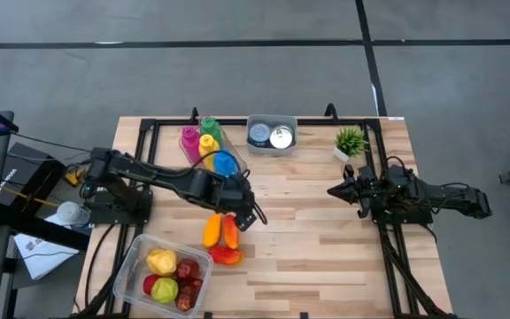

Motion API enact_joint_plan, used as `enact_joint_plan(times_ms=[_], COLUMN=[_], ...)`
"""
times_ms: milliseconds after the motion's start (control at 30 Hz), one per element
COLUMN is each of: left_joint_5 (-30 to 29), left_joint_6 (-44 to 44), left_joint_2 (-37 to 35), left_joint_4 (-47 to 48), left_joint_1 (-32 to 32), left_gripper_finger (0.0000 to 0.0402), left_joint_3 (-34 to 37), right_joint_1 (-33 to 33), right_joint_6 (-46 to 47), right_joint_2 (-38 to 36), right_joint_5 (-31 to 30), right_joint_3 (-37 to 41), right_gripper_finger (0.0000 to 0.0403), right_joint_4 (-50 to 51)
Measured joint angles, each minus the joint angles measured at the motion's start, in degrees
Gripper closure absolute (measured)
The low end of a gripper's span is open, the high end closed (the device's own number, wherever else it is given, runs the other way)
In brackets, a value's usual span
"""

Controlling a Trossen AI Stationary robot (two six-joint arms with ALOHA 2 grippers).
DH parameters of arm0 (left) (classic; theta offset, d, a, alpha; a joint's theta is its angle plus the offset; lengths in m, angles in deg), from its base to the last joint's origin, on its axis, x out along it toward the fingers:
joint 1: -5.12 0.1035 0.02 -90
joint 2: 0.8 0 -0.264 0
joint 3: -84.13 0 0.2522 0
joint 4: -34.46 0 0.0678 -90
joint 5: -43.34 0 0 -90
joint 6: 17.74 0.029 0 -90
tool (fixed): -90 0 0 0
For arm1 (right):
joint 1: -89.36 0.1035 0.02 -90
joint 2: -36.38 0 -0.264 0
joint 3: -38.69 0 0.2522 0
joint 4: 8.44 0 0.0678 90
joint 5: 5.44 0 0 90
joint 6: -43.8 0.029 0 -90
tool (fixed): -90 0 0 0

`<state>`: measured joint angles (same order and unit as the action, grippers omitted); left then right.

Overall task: Pick & Place Food Item
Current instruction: Put the top red mango into the white bin

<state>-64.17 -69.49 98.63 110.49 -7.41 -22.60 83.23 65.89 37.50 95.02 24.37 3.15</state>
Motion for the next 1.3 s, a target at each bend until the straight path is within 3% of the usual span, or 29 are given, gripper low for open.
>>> enact_joint_plan(times_ms=[200,533,733,1300], left_joint_5=[-0.84,6.52,9.59,8.8], left_joint_6=[-6.34,-17.27,-21.13,-40.13], left_joint_2=[4.64,11.11,12.07,12.08], left_joint_4=[3.51,7.18,7.44,3.22], left_joint_1=[0.63,0.41,-0.6,-3.64], left_gripper_finger=[0.0101,0.0101,0.0101,0.0101], left_joint_3=[-0.18,-0.15,-0.04,1.71], right_joint_1=[-0.01,-0.01,-0.01,-0.01], right_joint_6=[0.0,0.0,0.0,0.0], right_joint_2=[0.0,0.0,0.0,0.0], right_joint_5=[0.0,0.0,0.0,0.0], right_joint_3=[0.0,0.0,0.0,0.0], right_gripper_finger=[0.0391,0.039,0.039,0.039], right_joint_4=[0.0,-0.04,-0.09,0.0])
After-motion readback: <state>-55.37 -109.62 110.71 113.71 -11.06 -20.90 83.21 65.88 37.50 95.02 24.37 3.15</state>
